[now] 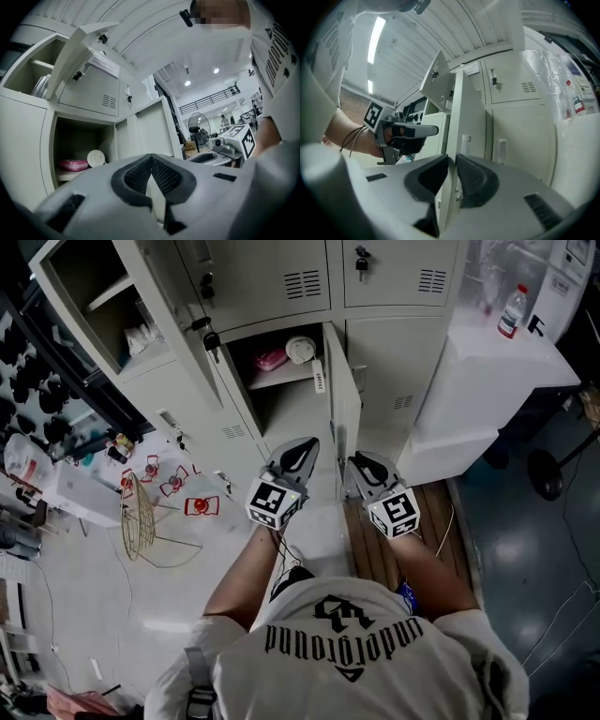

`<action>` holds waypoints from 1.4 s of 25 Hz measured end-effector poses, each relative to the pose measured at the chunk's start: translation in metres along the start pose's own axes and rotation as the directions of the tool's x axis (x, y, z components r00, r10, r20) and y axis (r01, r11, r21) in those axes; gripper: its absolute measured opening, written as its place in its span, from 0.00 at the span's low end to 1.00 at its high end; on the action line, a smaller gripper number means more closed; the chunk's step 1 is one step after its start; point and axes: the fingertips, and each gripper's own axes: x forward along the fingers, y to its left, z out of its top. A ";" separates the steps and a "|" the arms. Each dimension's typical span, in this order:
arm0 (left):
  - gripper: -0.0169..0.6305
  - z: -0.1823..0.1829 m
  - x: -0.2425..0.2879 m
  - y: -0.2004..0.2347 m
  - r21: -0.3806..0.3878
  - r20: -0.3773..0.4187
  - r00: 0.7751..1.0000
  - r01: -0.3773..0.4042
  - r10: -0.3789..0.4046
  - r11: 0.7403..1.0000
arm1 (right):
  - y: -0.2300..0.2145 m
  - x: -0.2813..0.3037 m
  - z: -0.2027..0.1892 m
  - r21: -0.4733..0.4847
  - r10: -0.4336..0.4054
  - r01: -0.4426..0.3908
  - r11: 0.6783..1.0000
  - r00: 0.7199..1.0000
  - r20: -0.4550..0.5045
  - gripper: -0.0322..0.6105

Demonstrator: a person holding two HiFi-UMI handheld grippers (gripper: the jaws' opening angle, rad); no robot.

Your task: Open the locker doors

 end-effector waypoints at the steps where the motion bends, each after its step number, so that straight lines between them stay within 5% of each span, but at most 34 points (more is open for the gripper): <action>1: 0.04 0.000 0.004 -0.003 -0.002 0.001 1.000 0.009 -0.009 1.000 | -0.005 -0.003 0.000 -0.004 -0.009 0.009 1.000 1.000 -0.003 0.16; 17: 0.04 -0.001 0.011 -0.013 0.012 -0.011 0.999 0.045 -0.045 0.999 | -0.084 -0.044 -0.008 0.035 -0.221 0.221 0.975 0.975 -0.007 0.15; 28: 0.04 0.002 -0.004 0.001 0.012 -0.007 1.000 0.010 -0.010 1.000 | -0.083 -0.049 -0.002 -0.012 -0.232 0.232 0.973 0.973 0.005 0.11; 35: 0.04 -0.002 -0.027 0.007 -0.001 -0.014 0.999 -0.029 0.029 1.000 | -0.054 -0.053 0.005 0.004 -0.186 0.186 0.983 0.982 0.016 0.25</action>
